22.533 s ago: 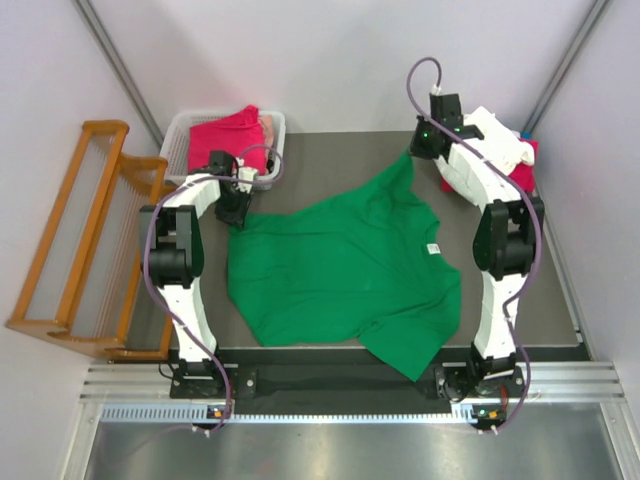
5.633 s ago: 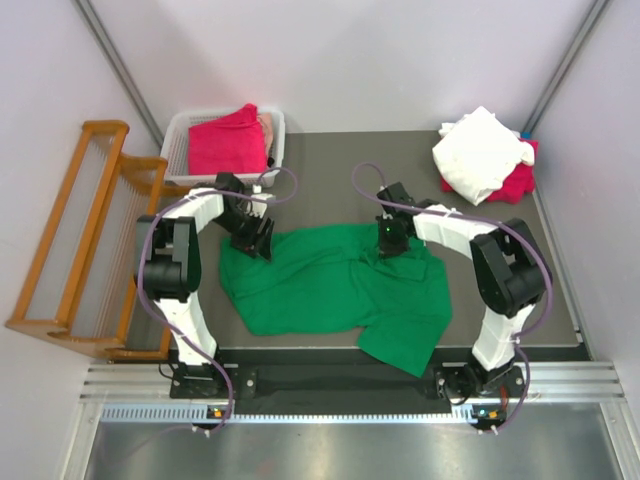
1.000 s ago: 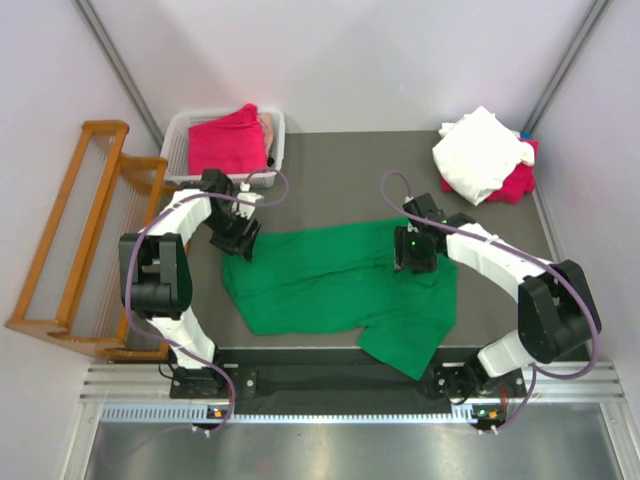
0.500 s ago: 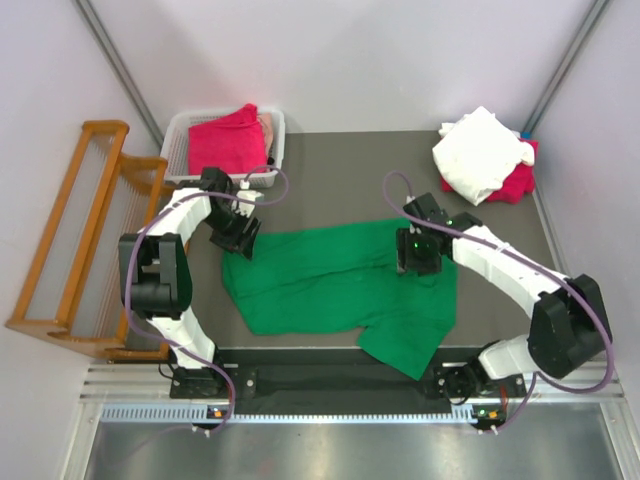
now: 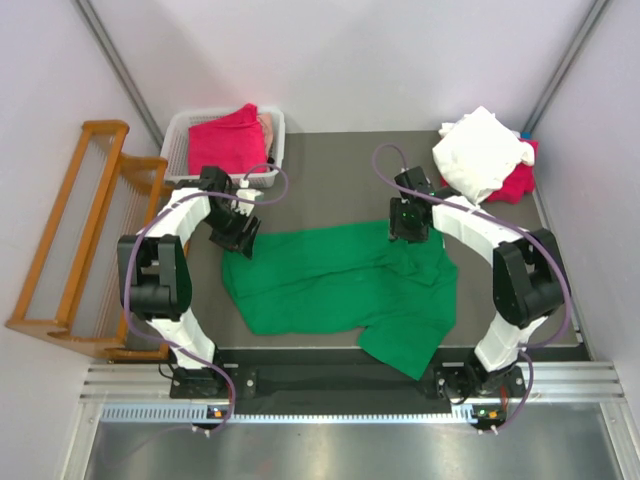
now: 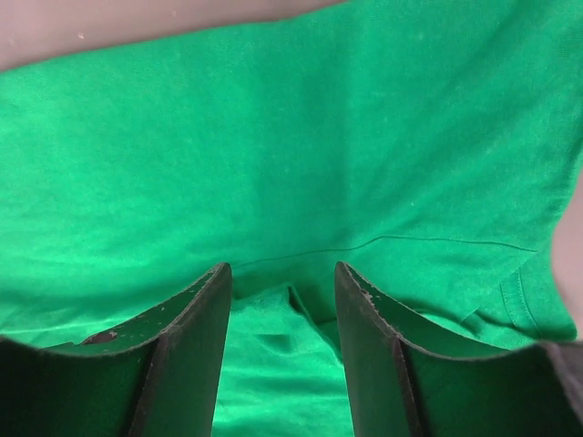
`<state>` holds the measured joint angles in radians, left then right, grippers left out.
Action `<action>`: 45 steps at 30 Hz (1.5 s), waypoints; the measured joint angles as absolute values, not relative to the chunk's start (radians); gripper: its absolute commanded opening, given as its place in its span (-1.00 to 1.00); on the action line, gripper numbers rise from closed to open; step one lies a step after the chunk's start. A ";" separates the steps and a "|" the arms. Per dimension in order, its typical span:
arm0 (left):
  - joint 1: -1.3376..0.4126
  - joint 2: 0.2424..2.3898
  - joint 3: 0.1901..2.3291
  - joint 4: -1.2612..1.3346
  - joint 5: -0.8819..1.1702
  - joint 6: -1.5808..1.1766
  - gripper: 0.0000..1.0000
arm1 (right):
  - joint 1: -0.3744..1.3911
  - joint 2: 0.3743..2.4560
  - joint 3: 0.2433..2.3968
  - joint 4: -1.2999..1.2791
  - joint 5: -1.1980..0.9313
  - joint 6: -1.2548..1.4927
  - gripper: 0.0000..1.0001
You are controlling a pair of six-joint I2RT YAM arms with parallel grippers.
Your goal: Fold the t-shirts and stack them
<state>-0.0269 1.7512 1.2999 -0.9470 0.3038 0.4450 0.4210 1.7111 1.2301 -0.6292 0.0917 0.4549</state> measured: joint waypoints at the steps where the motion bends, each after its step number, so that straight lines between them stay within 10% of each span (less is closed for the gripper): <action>1: -0.027 1.751 1.300 -0.947 0.304 0.445 0.36 | 0.421 1.711 1.223 -0.620 0.091 0.456 -0.02; 45: -0.027 1.749 1.310 -0.947 0.310 0.444 0.36 | 0.520 1.484 1.012 -0.701 0.089 0.480 -0.10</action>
